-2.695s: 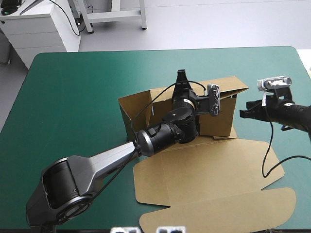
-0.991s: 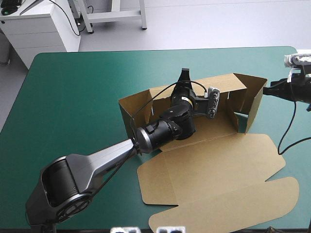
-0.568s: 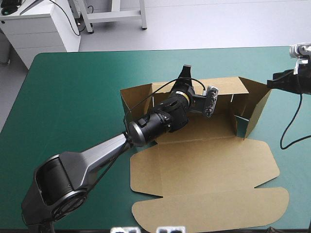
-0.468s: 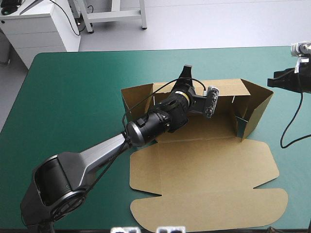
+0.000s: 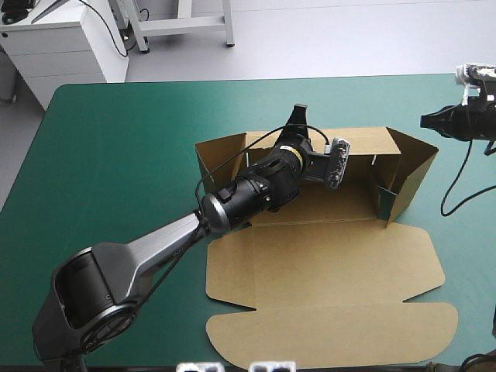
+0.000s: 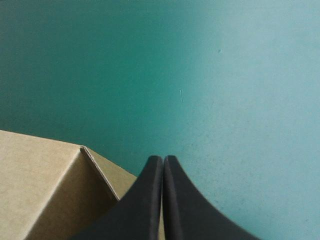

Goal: Fold the box

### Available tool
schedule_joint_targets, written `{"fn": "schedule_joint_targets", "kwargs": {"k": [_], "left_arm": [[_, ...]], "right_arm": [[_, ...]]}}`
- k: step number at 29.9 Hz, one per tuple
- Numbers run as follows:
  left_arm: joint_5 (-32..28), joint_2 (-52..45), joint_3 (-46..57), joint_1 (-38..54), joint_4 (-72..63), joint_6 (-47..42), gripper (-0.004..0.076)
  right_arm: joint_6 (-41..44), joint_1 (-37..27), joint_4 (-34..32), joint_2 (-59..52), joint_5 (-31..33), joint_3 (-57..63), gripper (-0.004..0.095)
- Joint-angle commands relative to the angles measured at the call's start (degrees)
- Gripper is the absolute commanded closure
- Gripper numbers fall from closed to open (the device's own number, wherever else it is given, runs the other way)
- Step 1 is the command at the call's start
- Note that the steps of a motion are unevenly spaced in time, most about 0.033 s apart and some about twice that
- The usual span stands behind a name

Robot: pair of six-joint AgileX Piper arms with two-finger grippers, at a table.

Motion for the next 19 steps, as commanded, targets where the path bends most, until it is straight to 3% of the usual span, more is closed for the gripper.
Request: {"fn": "schedule_joint_targets", "kwargs": {"k": [1, 9, 15, 19], "left_arm": [[-1.1, -2.5, -1.3, -0.6, -2.2, 0.5, 0.0732], [-0.2, -2.5, -1.3, -0.6, -2.2, 0.2, 0.0732], [-0.2, -2.5, -1.3, -0.6, -2.2, -1.5, 0.0732], [-0.2, -1.7, -1.3, -0.6, -2.3, -1.5, 0.0732]], "right_arm": [[-0.2, -0.3, 1.7, -1.1, 1.3, -2.6, 0.0913], [-0.2, -0.3, -2.5, 0.2, 9.0, -2.3, 0.0912], [-3.2, -0.3, -2.7, -1.4, 9.0, 4.2, 0.0912], [-6.9, -0.3, 0.4, -3.4, 5.3, 11.3, 0.0912]]}}
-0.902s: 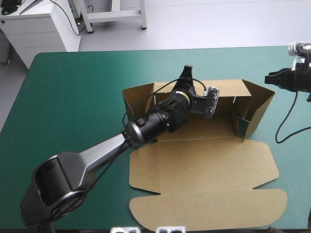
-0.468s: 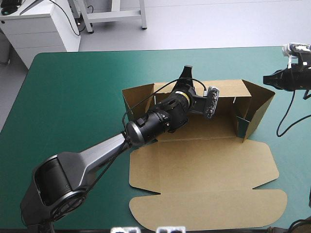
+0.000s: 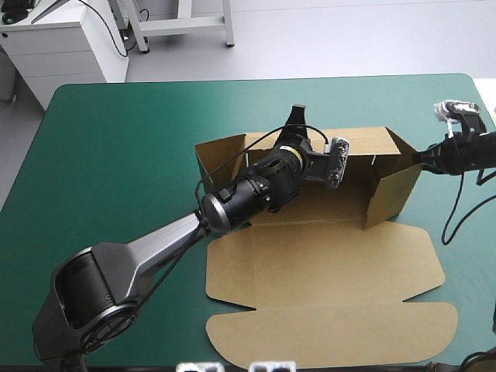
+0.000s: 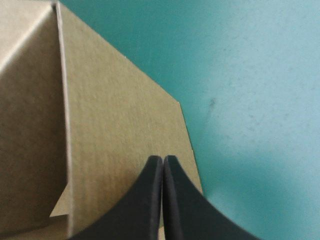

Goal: Fold the box

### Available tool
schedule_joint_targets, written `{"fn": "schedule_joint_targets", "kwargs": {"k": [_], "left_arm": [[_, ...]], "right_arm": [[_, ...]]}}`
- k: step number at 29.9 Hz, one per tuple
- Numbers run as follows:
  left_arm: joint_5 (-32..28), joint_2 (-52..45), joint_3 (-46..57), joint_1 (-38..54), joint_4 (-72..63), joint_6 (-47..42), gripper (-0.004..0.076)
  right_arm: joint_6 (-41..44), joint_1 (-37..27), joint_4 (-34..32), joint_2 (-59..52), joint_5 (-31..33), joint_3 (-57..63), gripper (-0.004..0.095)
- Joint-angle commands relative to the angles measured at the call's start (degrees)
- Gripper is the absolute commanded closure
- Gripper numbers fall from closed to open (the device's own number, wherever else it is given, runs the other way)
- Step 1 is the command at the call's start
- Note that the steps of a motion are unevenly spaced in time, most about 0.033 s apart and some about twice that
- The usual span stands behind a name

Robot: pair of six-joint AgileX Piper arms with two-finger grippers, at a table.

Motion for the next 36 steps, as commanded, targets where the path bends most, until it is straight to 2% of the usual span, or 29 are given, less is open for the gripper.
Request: {"fn": "schedule_joint_targets", "kwargs": {"k": [1, 5, 13, 16, 19, 24, 26, 28, 36], "left_arm": [[-0.8, -1.5, -1.2, -0.6, -1.9, -0.1, 0.0732], [-0.7, -0.4, -1.2, -0.6, -1.9, -0.2, 0.0732], [-1.7, -0.3, -1.2, -0.6, -1.8, -1.7, 0.0732], [-1.7, -0.3, -1.2, -0.6, -1.8, -1.7, 0.0732], [-1.7, -0.3, -1.2, -0.6, -1.8, -1.7, 0.0732], [-1.8, -0.3, -1.2, -0.6, -1.6, -1.7, 0.0732], [-1.8, -0.3, -1.2, -0.6, -1.6, -1.7, 0.0732], [-1.8, -0.3, -1.2, -0.6, -1.6, -1.7, 0.0732], [-1.8, -0.3, -1.2, -0.6, -1.6, -1.7, 0.0732]], "right_arm": [[-5.4, -0.3, 5.6, -4.5, -3.2, 3.8, 0.0912], [-9.7, -0.3, 9.5, -6.3, -7.0, 9.3, 0.0912], [-18.1, -0.3, 16.1, -6.5, -5.4, 13.7, 0.0912], [-19.7, -0.3, 16.1, -6.7, -5.6, 13.7, 0.09], [-18.9, -0.3, 14.5, -7.4, -5.6, 13.7, 0.0801], [-20.1, -0.3, 9.7, -9.5, -5.2, 13.7, 0.0515], [-22.1, -0.3, 9.6, -10.3, -4.8, 13.7, 0.0447], [-25.2, -0.3, 10.6, -10.4, -3.5, 13.7, 0.0406], [-28.7, -0.3, 12.5, -10.4, -1.0, 13.7, 0.0401]]}}
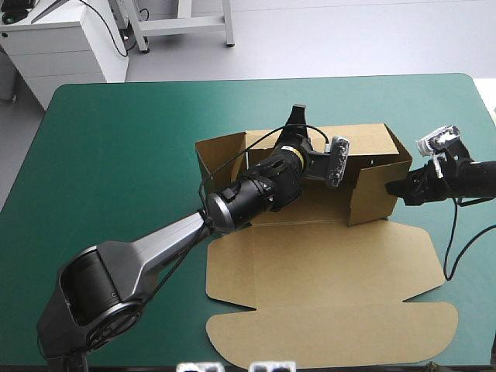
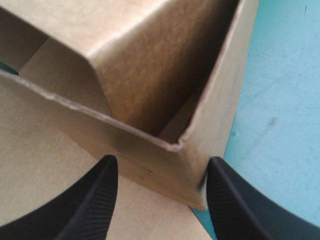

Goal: Fold the box

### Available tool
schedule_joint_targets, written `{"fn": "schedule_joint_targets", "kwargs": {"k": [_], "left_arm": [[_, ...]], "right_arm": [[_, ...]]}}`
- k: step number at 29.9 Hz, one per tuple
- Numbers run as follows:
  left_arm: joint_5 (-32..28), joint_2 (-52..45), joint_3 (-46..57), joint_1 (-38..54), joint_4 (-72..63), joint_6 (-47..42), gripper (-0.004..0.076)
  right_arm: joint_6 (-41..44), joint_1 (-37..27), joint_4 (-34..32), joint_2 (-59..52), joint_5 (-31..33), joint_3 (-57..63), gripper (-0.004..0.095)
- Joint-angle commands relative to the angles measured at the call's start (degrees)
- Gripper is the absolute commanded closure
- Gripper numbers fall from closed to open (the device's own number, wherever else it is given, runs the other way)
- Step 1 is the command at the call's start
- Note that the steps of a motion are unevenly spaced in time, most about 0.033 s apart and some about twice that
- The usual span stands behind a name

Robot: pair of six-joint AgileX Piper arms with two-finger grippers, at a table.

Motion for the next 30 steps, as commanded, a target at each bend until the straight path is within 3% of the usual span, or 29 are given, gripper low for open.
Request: {"fn": "schedule_joint_targets", "kwargs": {"k": [1, 13, 24, 27, 30], "left_arm": [[-1.5, -1.7, -0.9, -0.7, -3.2, 0.0, 0.0732], [-1.7, -1.7, -0.9, -0.7, -3.3, 0.2, 0.0732], [-1.9, -1.7, -0.9, -0.7, -3.3, 0.2, 0.0732], [-2.0, -1.7, -0.9, -0.7, -3.3, 0.3, 0.0732], [-2.1, -1.7, -0.9, -0.7, -3.3, 0.3, 0.0732]], "right_arm": [[-1.1, -0.2, 3.6, -2.0, 1.0, -1.2, 0.0401], [-3.5, 6.7, 3.6, 3.2, -4.7, -1.2, 0.0326], [-6.9, 6.7, 15.8, 6.7, -10.0, -1.2, 0.0336], [-8.7, 6.7, 19.9, 7.5, -10.5, -1.2, 0.0425], [-8.7, 6.7, 21.4, 7.9, -11.1, -1.2, 0.0667]]}}
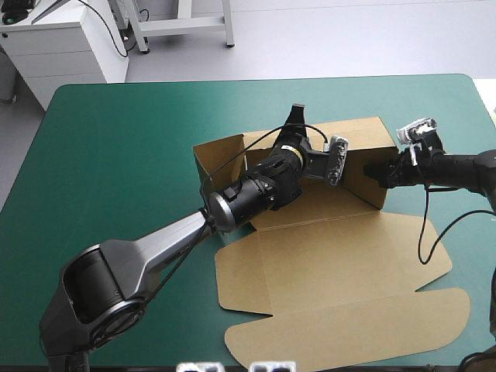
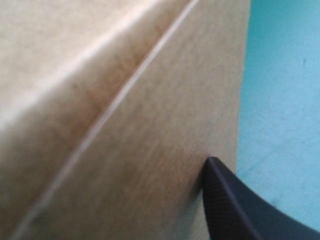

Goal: Fold the box

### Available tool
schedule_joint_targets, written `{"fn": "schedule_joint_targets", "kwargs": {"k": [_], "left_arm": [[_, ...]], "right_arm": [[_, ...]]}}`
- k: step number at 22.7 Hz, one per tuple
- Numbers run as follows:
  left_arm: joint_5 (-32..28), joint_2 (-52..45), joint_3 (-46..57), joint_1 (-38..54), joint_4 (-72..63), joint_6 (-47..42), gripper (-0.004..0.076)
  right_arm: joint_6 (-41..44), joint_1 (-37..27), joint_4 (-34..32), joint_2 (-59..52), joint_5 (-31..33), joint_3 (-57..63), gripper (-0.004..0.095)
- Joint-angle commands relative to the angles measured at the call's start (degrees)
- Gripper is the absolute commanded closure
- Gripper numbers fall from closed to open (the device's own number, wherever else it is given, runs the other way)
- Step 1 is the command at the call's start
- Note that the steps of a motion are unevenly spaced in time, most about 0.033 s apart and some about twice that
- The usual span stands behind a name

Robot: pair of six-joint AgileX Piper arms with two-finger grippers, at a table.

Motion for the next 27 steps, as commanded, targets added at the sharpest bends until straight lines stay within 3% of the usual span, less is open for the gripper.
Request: {"fn": "schedule_joint_targets", "kwargs": {"k": [1, 2, 3, 8, 11, 13, 16, 18, 27], "left_arm": [[-2.3, -2.1, -0.9, -1.0, -4.5, 0.5, 0.0732], [-2.5, -2.1, -0.9, -1.0, -4.5, 0.4, 0.0732], [-3.5, -2.1, -0.9, -1.0, -4.5, -0.2, 0.0732], [-6.9, -2.1, -0.9, -1.0, -2.0, -10.5, 0.0732], [-7.1, -2.1, -0.9, -1.0, -0.7, -13.4, 0.0707], [-7.2, -2.1, -0.9, -1.0, -0.7, -13.4, 0.0591], [-7.9, -2.1, -0.9, -1.0, -0.7, -19.1, 0.0284], [-7.9, -2.1, -0.9, -1.1, -0.7, -24.6, 0.0181], [-7.6, -4.0, -1.1, -5.2, -0.8, -28.5, 0.0227]], "right_arm": [[-0.5, 0.2, 6.5, -1.2, 0.2, -1.4, 0.0785], [-0.4, 0.2, 6.2, -1.2, 0.7, -1.4, 0.0878], [0.2, 0.2, 6.0, -1.1, 1.6, -1.4, 0.0901], [5.7, 1.5, 4.8, -1.1, 0.6, -1.4, 0.0908], [12.4, 6.3, 1.1, -1.1, -5.5, -1.4, 0.0907], [16.4, 8.7, 0.0, -1.1, -9.4, -1.4, 0.0908], [19.4, 10.4, -0.3, -1.1, -11.3, -1.4, 0.0908], [21.4, 10.4, -1.4, -1.1, -11.5, -1.4, 0.0908], [26.9, 10.4, -8.4, -1.1, -11.9, -1.4, 0.0908]]}}
